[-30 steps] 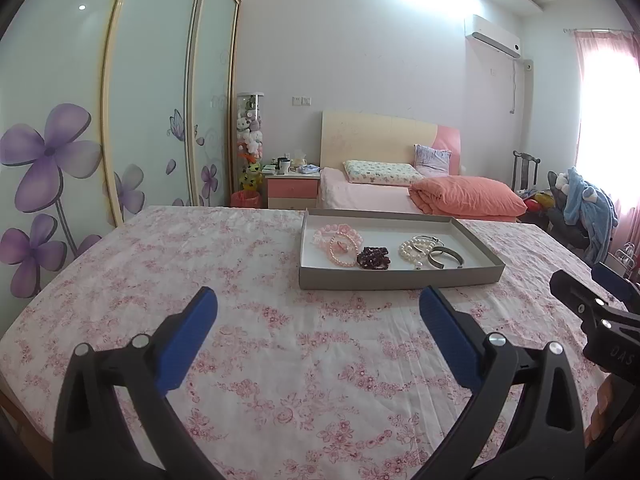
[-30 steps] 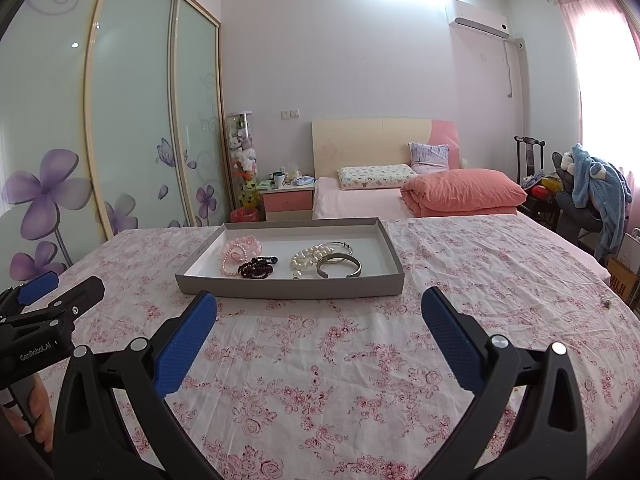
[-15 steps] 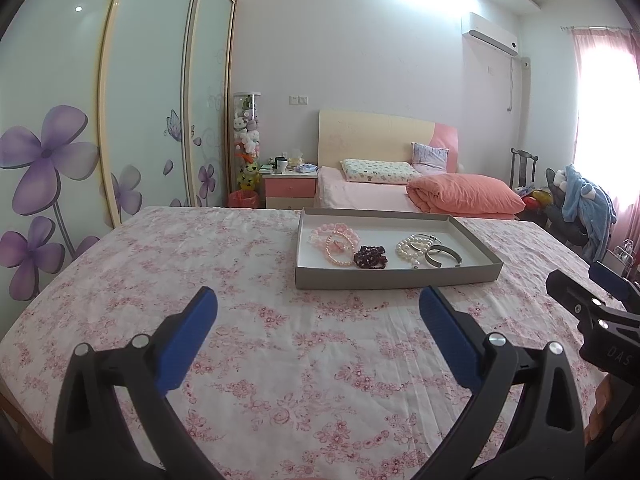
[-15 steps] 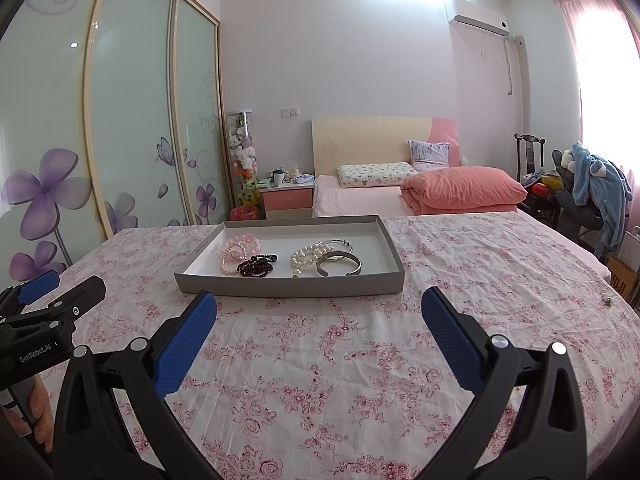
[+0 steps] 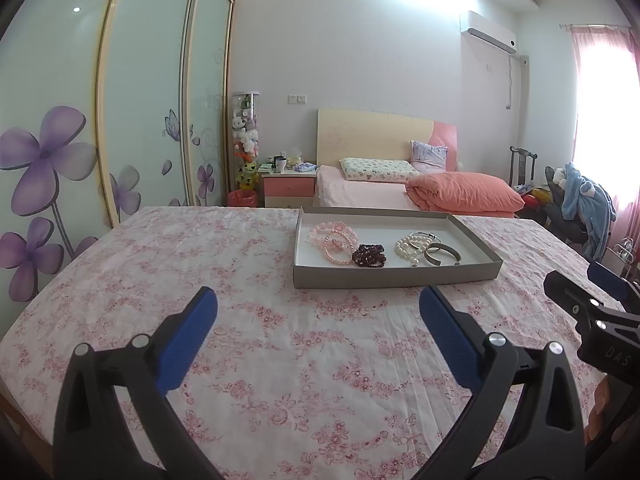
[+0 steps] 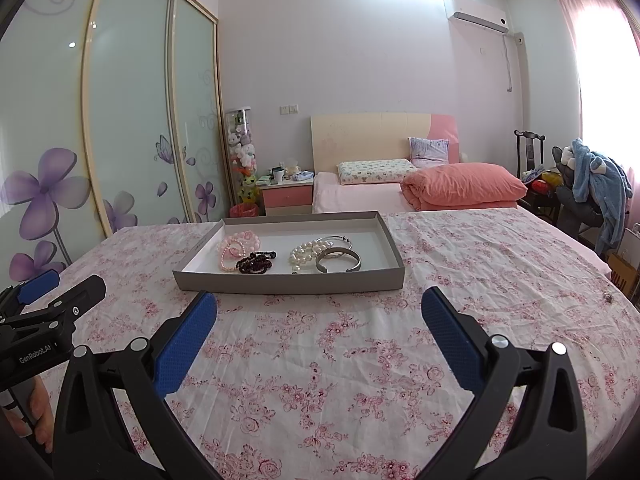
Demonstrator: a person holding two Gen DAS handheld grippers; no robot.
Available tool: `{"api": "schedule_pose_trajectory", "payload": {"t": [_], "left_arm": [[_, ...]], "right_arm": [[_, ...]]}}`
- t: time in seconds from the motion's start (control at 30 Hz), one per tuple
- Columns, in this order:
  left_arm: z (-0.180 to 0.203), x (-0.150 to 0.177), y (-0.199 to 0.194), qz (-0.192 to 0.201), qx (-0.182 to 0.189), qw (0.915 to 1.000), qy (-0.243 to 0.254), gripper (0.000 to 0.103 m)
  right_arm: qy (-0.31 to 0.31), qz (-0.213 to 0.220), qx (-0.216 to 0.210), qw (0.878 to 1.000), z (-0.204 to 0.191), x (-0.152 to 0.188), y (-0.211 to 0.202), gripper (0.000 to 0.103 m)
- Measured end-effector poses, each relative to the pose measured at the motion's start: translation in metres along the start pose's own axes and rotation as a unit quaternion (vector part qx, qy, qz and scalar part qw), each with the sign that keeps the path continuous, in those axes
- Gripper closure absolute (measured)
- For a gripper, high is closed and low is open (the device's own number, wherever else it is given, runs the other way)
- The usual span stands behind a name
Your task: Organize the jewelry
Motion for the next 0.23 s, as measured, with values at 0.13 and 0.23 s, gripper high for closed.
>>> {"api": "schedule_pose_trajectory", "payload": {"t": [0.13,0.23], "left_arm": [[0.0002,0.0003,0.001,0.0,0.0,1.0,-0.001,0.004],[-0.0002,0.0012,0.0011,-0.002,-0.001,1.0,-0.001,0.004]], "right_arm": [[0.0,0.0,0.0,1.0,-0.0001,-0.0002,0.0,0.002],[0.001,-0.001,0.0,1.0,-0.0001,0.0,0.0004,0.002]]}}
Point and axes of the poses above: each gripper's, at about its wrist camera, not at the fingertips, and y roughly the way its jaws point, z to its right, x to its underside, the point moved 9 cm from there along y, roughly the way its jaws point, and after that the axes turned 15 degrees about -y, right-handed, at the moved point
